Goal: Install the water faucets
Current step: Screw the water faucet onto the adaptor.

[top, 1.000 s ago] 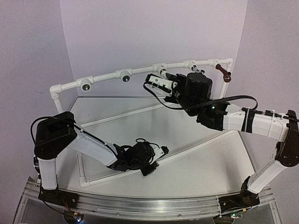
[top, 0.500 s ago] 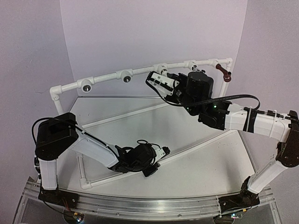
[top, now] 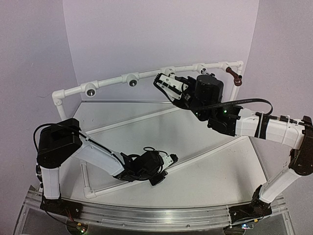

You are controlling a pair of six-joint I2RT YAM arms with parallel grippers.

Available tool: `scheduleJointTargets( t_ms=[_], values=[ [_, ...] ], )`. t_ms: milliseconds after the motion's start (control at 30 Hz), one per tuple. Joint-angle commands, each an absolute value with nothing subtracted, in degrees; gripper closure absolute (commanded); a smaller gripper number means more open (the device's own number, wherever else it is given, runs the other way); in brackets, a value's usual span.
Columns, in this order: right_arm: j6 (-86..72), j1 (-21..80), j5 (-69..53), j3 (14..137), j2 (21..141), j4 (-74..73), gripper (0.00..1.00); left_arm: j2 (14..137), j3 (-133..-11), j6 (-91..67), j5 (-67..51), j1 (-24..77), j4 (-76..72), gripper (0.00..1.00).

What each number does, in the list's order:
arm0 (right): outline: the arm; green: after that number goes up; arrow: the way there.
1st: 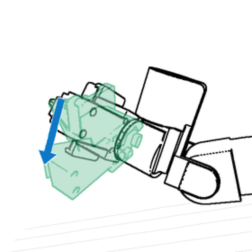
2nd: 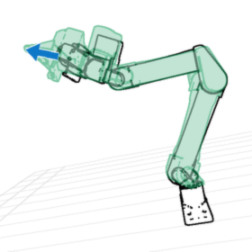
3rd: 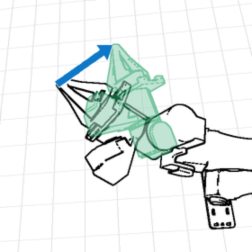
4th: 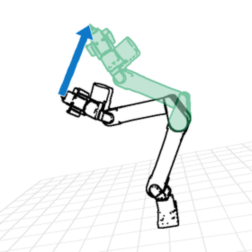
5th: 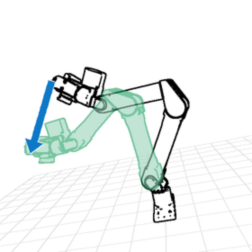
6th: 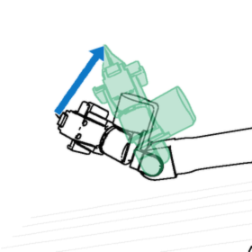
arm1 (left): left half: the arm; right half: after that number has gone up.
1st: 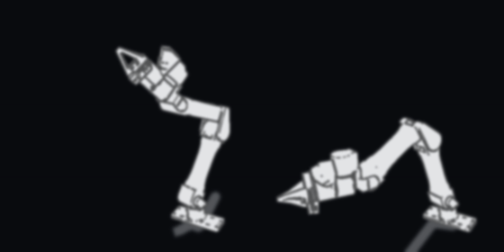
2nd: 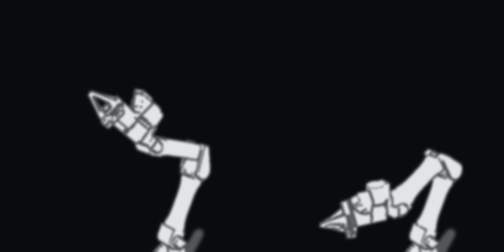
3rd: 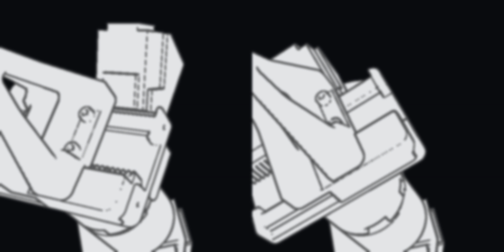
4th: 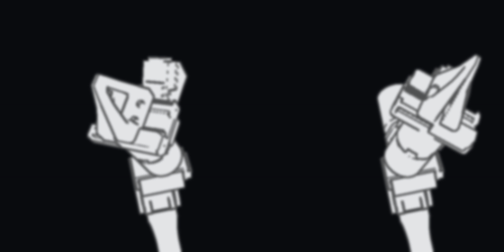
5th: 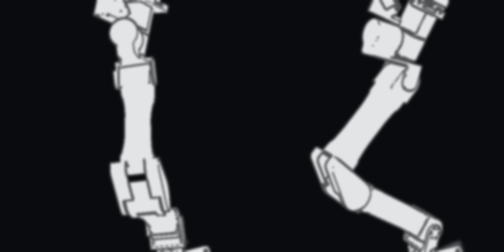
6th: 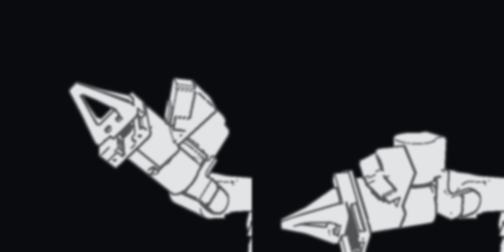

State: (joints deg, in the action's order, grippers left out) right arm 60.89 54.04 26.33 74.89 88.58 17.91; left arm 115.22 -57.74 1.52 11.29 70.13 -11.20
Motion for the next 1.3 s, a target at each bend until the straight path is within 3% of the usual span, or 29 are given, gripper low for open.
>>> scheduleJointTargets(
  t_ms=[0, 1267],
  values=[
    [58.19, 53.22, 25.67, 78.58, 88.11, 21.53, 1.00, 123.13, -52.82, -9.14, 8.69, 72.06, 5.36, 1.00],
    [37.11, 50.50, 21.75, 78.52, 88.45, 21.69, 1.00, 123.04, -52.68, -9.12, 8.66, 72.06, 5.10, 1.00]
  ],
)
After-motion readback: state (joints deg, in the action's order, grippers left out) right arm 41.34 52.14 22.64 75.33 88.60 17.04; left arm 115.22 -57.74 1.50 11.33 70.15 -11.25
